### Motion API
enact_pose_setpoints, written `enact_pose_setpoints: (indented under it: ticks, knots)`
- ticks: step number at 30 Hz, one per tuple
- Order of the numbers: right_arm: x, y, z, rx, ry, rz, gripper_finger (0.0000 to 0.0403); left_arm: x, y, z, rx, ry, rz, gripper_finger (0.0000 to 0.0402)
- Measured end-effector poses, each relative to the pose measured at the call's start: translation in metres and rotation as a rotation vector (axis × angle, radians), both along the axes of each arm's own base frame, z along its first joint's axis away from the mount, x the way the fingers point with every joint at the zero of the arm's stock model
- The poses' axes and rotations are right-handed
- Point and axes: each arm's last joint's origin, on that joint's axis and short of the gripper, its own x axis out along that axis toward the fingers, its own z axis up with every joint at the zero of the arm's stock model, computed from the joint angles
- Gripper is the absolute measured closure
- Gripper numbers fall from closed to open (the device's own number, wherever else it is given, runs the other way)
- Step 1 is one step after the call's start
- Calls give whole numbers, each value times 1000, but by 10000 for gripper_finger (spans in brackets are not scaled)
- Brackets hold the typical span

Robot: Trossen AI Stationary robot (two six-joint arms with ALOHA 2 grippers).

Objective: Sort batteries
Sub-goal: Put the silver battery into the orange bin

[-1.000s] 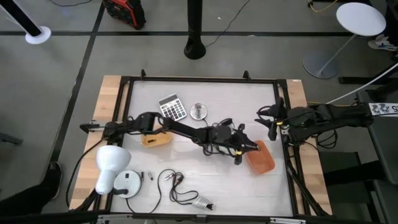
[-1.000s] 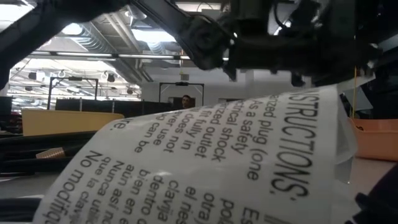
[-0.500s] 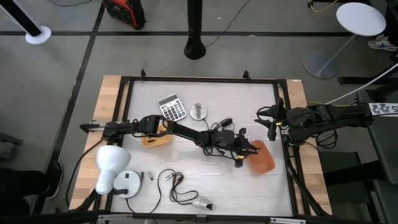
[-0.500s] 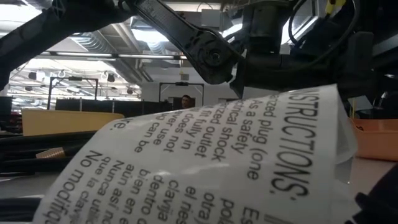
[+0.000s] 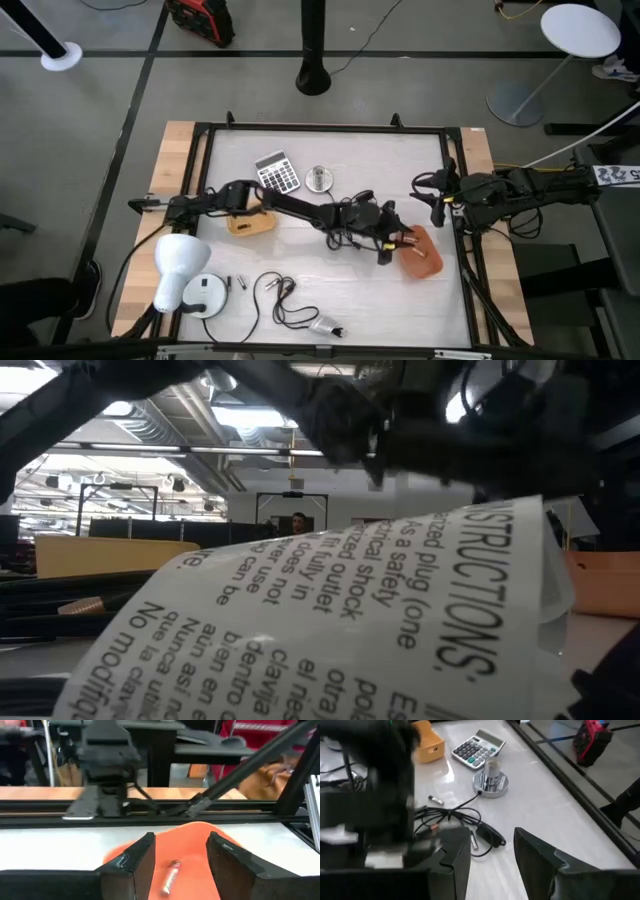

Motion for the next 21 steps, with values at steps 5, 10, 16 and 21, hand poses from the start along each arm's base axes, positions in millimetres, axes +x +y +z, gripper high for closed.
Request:
enact_pose_setpoints:
  ticks: [5, 10, 16, 21]
  knots:
    - [-1, 1, -2, 14, 27, 27, 259, -13, 26, 26, 75, 167, 28, 257]
    - [-2, 1, -4, 14, 52, 33, 259, -27, 56, 35, 106, 341, 62, 272]
    - [-4, 0, -6, 9, 77, 33, 259, -45, 88, 18, 99, 587, 104, 281]
    - [-4, 0, -6, 9, 79, 33, 259, -54, 104, 6, 93, 674, 124, 289]
